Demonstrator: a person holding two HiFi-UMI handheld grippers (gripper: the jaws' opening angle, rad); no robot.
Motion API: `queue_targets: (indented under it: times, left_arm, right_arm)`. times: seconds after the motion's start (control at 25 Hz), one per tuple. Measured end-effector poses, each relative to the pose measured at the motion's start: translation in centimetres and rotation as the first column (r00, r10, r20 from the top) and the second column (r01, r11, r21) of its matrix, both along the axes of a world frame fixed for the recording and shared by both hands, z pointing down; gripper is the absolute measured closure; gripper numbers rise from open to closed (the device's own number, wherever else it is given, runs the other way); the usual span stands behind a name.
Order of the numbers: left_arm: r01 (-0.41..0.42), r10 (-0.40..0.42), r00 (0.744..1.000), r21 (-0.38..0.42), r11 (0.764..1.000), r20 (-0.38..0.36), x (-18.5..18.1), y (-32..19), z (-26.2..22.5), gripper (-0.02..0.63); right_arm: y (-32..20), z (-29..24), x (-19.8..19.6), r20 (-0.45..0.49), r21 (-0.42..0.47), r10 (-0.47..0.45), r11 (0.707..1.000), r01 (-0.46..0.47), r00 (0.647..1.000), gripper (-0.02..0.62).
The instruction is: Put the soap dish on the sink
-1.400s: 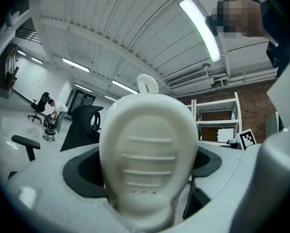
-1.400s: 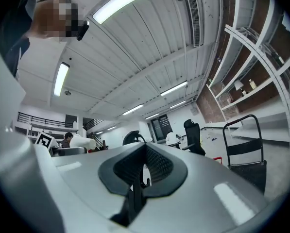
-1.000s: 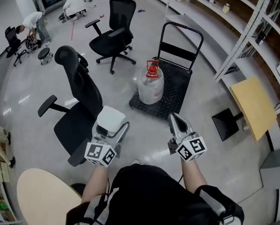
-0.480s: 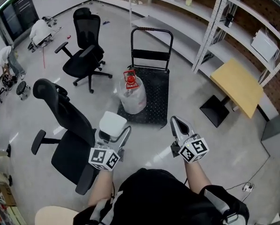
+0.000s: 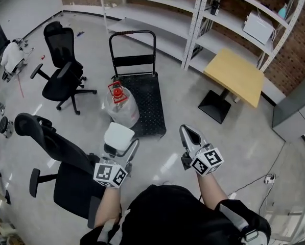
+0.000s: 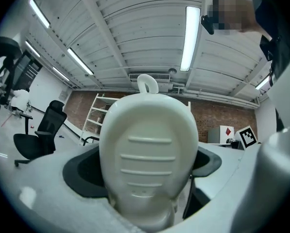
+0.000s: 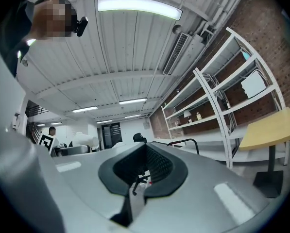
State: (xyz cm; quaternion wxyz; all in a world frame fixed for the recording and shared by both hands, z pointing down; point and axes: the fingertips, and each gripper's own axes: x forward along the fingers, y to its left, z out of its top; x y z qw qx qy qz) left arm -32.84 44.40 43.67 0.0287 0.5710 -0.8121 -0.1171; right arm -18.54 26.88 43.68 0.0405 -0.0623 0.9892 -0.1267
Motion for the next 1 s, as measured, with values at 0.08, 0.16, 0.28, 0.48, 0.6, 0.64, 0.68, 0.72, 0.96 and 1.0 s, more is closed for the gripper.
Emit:
queue_targets:
  times: [0.08, 0.16, 0.28, 0.48, 0.6, 0.64, 0.68, 0.72, 0.96, 1.0]
  left_arm:
    - [-0.032, 0.032, 0.999, -0.01, 0.999, -0.018, 0.0, -1.2, 0.7, 0.12]
    - [-0.065, 0.065, 0.997, -0.015, 0.998, -0.031, 0.4, -2.9, 1.1, 0.12]
    - [-0.115, 0.114, 0.993, -0.015, 0.993, -0.024, 1.5, -6.0, 0.9, 0.12]
    - [-0.152, 0.152, 0.988, -0.015, 0.988, -0.005, 2.7, -10.7, 0.1, 0.12]
    - [-0.178, 0.178, 0.984, -0.008, 0.984, 0.005, 3.8, -13.6, -0.6, 0.12]
    - [-0.187, 0.187, 0.982, -0.007, 0.982, 0.005, 4.3, -14.5, -0.7, 0.12]
    - [-0.196, 0.196, 0.981, -0.009, 0.981, 0.005, 4.8, -15.4, -0.8, 0.12]
    - [-0.205, 0.205, 0.979, -0.012, 0.979, 0.006, 5.3, -16.3, -0.8, 0.12]
    - [-0.243, 0.243, 0.97, -0.013, 0.97, 0.018, 7.9, -21.2, -0.7, 0.12]
    - [-0.247, 0.247, 0.969, -0.009, 0.969, 0.021, 8.3, -22.0, -0.8, 0.12]
  right_arm:
    - [-0.7, 0.0, 0.8, -0.002, 0.004, 0.033, 0.999, -0.033, 0.999, 0.589]
    - [-2.0, -0.2, 2.0, 0.003, 0.007, 0.073, 0.997, -0.073, 0.997, 0.589]
    - [-4.8, -0.4, 4.0, 0.024, -0.005, 0.135, 0.991, -0.135, 0.991, 0.589]
    - [-8.9, -0.3, 6.2, 0.031, -0.005, 0.177, 0.984, -0.177, 0.984, 0.589]
    - [-11.8, -1.2, 7.8, 0.054, 0.006, 0.209, 0.978, -0.209, 0.976, 0.589]
    - [-12.8, -1.4, 8.4, 0.062, 0.003, 0.222, 0.975, -0.222, 0.973, 0.589]
    - [-13.7, -1.4, 9.0, 0.067, -0.002, 0.234, 0.972, -0.234, 0.97, 0.589]
    - [-14.4, -1.4, 9.6, 0.07, -0.006, 0.243, 0.97, -0.243, 0.967, 0.589]
    - [-19.0, 0.1, 12.3, 0.042, -0.02, 0.282, 0.959, -0.281, 0.959, 0.589]
    - [-19.7, 0.1, 12.6, 0.04, -0.019, 0.284, 0.959, -0.283, 0.958, 0.589]
